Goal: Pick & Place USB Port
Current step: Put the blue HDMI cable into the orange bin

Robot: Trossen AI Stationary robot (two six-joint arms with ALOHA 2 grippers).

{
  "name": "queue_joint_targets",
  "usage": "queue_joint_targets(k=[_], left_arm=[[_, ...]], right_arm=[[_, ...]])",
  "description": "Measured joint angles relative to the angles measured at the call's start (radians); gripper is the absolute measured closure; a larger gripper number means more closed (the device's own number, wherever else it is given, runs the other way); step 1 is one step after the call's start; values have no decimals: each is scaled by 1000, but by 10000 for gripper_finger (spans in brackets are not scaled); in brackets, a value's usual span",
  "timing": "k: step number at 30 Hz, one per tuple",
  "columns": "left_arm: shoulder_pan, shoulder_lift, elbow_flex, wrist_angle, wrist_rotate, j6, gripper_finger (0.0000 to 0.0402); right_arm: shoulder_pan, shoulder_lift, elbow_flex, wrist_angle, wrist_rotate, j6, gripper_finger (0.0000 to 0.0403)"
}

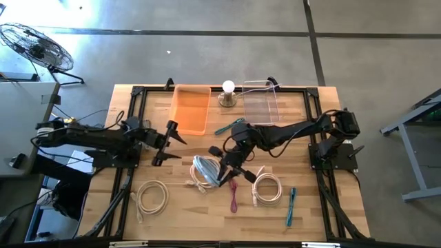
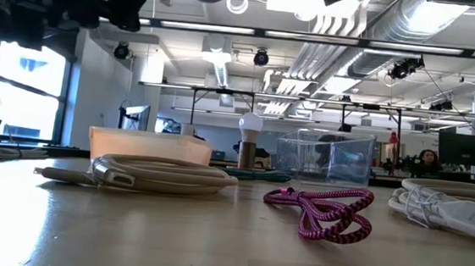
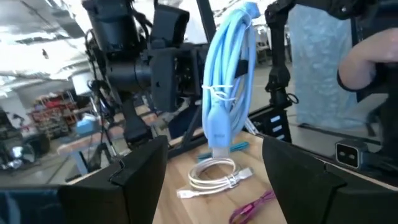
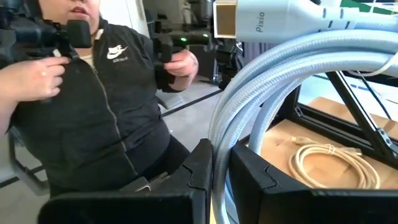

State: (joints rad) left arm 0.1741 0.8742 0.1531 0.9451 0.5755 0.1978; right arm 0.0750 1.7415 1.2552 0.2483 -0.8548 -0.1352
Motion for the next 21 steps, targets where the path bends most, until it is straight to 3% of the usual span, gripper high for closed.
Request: queue_joint_targets(k=[9,21], left_arm=[[0,187,141,-2,99,34,142],[-78,296,231,-5,130,63,142]], right_arm=[[1,1,0,-30,10,0,374],[-3,1,0,-61,38,-26,374]])
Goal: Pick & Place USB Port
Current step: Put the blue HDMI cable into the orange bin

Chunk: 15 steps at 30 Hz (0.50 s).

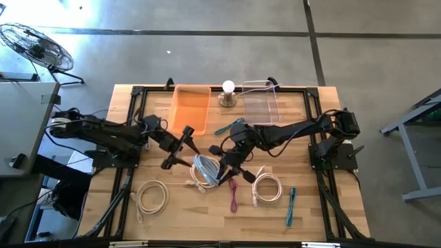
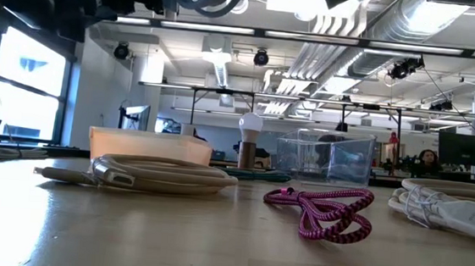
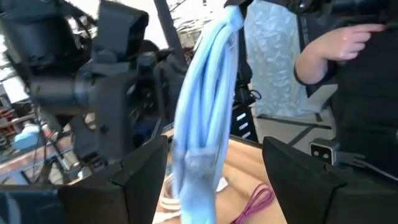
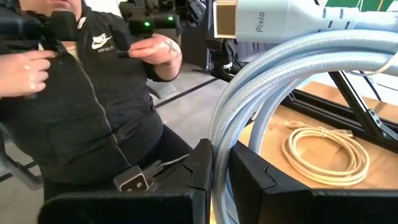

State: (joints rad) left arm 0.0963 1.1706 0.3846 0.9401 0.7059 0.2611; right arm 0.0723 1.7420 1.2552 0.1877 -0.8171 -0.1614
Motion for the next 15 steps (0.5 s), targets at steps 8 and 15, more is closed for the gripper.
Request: queue_joint_targets(k=[8,15], left_arm=[[-7,57,12,-1,-13,0,142],[-7,64,12,0,-33,-5,142]], right_arm=[[0,0,0,-5,22,-4,373],[0,0,0,-11,60,-4,372]])
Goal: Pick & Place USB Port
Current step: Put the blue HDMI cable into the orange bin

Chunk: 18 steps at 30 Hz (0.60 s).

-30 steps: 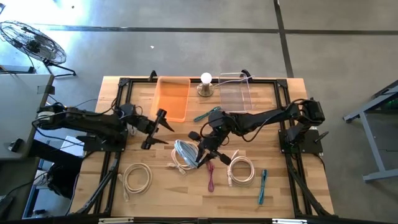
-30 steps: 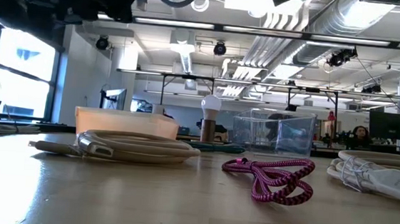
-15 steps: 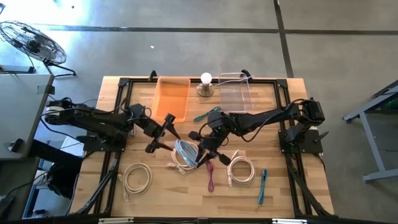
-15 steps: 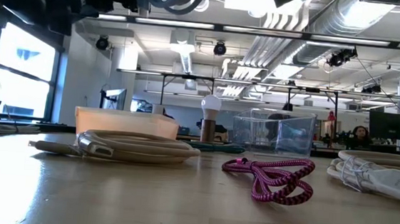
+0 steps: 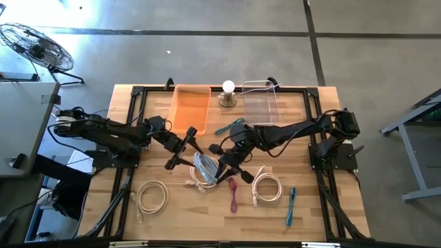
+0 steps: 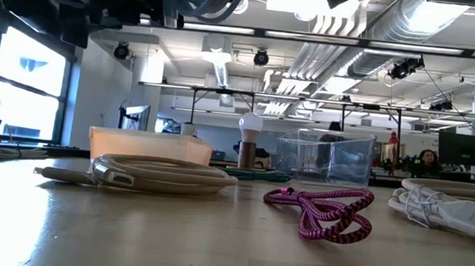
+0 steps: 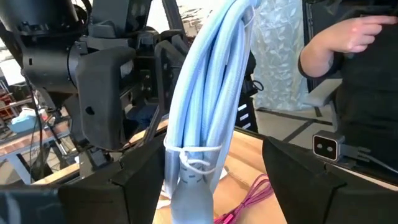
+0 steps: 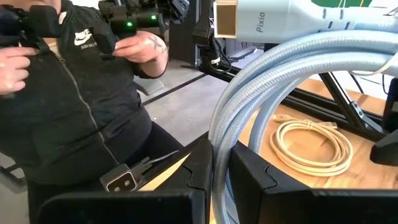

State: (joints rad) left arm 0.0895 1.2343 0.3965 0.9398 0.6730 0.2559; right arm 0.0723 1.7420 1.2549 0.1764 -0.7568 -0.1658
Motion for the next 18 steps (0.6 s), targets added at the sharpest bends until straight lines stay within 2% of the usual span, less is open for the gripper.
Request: queue_joint_targets(k=[8,11,14,18], left_arm=[[0,0,0,0,-44,1,142],[0,0,0,0,-48,1,154],[-1,0,0,0,-77,22,190],[-18,0,0,0,-125,74,276]], right_arm=[[0,0,0,0,14,0,372],[0,0,0,0,21,0,372],[0,0,0,0,22,0,372],[0,0,0,-7,24,-1,372]])
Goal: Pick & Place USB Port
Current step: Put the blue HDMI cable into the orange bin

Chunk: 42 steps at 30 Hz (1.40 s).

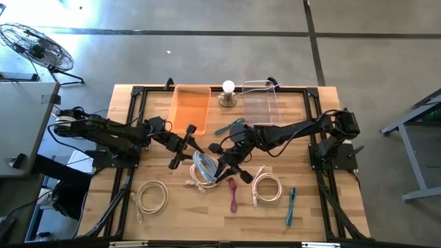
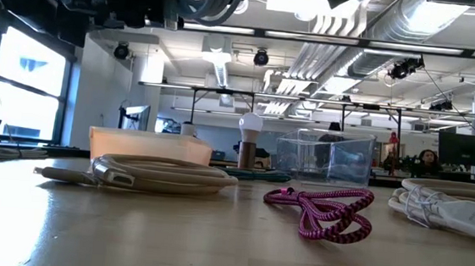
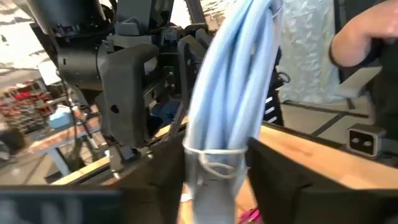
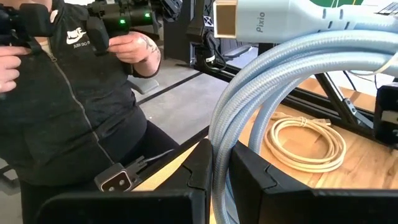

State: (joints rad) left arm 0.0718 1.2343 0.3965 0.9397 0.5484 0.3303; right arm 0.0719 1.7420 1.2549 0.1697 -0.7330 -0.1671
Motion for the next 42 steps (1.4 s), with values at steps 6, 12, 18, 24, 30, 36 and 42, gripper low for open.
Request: queue_joint_targets(k=[6,12,18,24,30,36,42], left_arm=[[-14,0,0,-4,-38,50,337],[-13,0,-1,-49,-81,41,337],[-10,0,-2,-59,-105,41,337],[-10,0,-2,-86,-111,42,337],[-11,0,-2,-105,-110,42,337],[-11,0,-2,-108,-109,40,337],[-12,-19,-2,-119,-173,32,337]], right_arm=[[1,0,0,-19,41,-17,369],[4,0,-1,-74,173,15,343],[6,0,-1,-131,307,32,306],[7,0,-1,-188,357,17,267],[13,0,-1,-219,412,-23,227],[13,-4,-1,-259,477,-54,188],[10,-73,-1,-402,637,-70,171]])
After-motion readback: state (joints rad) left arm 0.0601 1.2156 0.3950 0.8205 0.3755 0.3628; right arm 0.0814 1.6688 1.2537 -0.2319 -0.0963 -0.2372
